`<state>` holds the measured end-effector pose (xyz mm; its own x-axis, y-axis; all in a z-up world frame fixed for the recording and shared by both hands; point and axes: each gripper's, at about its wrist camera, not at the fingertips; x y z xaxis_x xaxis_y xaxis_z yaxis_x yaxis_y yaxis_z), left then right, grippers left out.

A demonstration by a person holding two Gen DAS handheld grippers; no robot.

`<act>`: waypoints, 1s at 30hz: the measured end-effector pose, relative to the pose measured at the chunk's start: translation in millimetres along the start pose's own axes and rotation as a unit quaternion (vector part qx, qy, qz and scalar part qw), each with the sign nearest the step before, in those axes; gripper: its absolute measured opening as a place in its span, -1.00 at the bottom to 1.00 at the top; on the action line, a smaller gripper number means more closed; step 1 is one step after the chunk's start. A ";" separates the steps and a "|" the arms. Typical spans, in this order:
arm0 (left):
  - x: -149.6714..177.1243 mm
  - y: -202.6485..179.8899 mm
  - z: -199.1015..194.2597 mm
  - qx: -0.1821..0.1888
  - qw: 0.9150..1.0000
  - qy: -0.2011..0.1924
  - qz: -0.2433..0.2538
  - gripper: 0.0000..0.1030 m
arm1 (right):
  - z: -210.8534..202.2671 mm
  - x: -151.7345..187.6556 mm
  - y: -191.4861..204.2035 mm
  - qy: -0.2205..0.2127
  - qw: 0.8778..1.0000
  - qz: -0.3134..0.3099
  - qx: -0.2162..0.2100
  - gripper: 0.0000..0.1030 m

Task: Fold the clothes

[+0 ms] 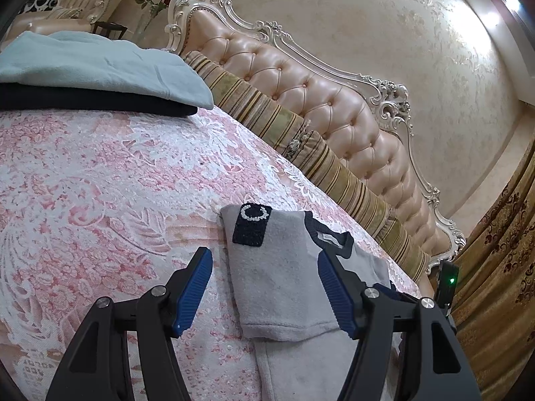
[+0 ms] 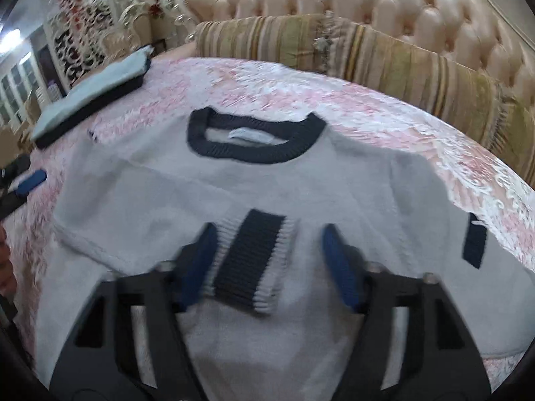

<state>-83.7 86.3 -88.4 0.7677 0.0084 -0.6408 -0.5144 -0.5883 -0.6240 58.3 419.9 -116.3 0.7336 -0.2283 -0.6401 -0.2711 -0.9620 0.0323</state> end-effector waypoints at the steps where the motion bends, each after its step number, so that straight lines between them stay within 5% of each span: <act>1: 0.1 0.0 0.2 0.000 1.000 0.001 0.000 0.29 | 1.3 1.5 2.7 0.000 1.000 -0.005 -0.001 -0.06; 9: 1.7 0.4 1.3 -0.002 1.000 0.003 -0.001 0.29 | 3.5 1.6 -10.3 -0.004 0.999 0.026 -0.025 -0.06; 13: 2.1 0.4 2.4 -0.003 1.000 0.005 -0.001 0.29 | 1.8 0.5 -0.9 -0.006 1.000 0.000 -0.016 -0.66; 16: 2.0 1.8 2.2 -0.004 1.000 0.004 -0.004 0.29 | -1.4 -1.1 -3.6 -0.008 1.000 0.002 -0.010 -0.89; 25: -0.2 10.8 -0.9 -0.013 1.000 -0.005 -0.018 0.29 | -47.9 -28.7 -2.5 -0.077 0.996 -0.024 0.035 -0.90; 30: 1.3 9.9 2.0 -0.008 1.000 0.002 -0.014 0.28 | -38.4 -43.6 -29.5 -0.068 0.996 0.001 0.056 -0.90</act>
<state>-88.5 82.1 -96.3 0.7832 0.0207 -0.6215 -0.4875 -0.6000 -0.6343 58.3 452.5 -59.8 0.6435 -0.2005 -0.7387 -0.3465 -0.9368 -0.0477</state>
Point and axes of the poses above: each gripper's, at about its wrist camera, not at the fingertips, and z roughly the way its jaws point, y to its left, x to its underside, and after that the axes turned 4 degrees about x, right-handed
